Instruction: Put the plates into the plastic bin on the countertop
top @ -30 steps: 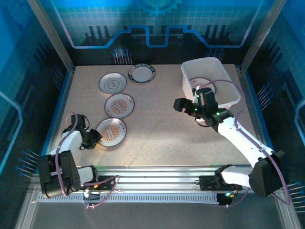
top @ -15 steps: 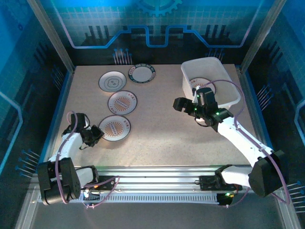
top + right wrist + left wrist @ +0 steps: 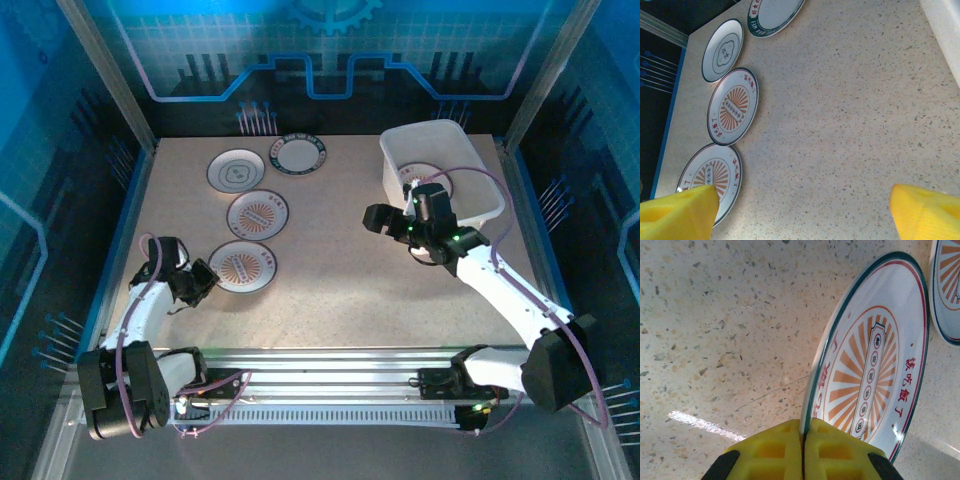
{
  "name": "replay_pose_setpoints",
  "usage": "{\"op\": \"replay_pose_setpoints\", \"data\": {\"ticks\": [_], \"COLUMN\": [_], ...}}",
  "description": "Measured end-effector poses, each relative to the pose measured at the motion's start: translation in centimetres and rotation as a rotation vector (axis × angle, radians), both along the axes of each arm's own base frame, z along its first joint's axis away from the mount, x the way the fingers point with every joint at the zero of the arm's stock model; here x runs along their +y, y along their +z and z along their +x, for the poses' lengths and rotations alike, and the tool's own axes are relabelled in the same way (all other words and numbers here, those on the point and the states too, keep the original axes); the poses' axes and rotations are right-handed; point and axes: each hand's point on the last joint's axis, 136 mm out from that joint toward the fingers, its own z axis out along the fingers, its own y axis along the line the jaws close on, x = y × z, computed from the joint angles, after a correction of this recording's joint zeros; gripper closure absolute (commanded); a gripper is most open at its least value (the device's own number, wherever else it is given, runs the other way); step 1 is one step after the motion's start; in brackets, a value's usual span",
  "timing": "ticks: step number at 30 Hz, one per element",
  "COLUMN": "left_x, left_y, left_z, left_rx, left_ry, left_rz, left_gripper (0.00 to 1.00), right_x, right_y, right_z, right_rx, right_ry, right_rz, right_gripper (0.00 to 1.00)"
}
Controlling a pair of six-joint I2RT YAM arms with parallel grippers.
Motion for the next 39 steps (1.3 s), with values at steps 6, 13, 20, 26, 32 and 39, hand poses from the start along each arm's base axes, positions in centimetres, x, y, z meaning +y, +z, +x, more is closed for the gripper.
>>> {"op": "replay_pose_setpoints", "data": {"ticks": [6, 13, 20, 26, 32, 39], "left_x": [-0.1, -0.2, -0.4, -0.4, -0.5, -0.3], "left_y": [0.4, 1.2, 3.2, 5.3, 8.2, 13.1], "left_z": [0.1, -0.4, -0.9, -0.6, 0.1, 1.1], "left_rx": [-0.018, -0.029, -0.078, -0.118, -0.163, -0.245], "left_ry": [-0.003, -0.003, -0.002, -0.002, -0.016, -0.048], "left_rz": [0.005, 0.007, 0.018, 0.020, 0.018, 0.061], "left_gripper": [0.99, 1.00, 1.00, 1.00, 1.00, 1.00], "right_x": [0.2, 0.2, 0.2, 0.1, 0.2, 0.5], "right_y": [-0.1, 0.0, 0.0, 0.0, -0.3, -0.9], "right_z": [-0.1, 0.0, 0.0, 0.1, 0.1, 0.1], "right_rx": [0.008, 0.002, 0.003, 0.004, 0.015, 0.032], "right_ry": [0.006, 0.005, 0.006, 0.005, 0.010, 0.023], "right_rz": [0.007, 0.010, 0.012, 0.014, 0.013, 0.017], "right_gripper": [0.11, 0.11, 0.11, 0.11, 0.11, 0.11]}}
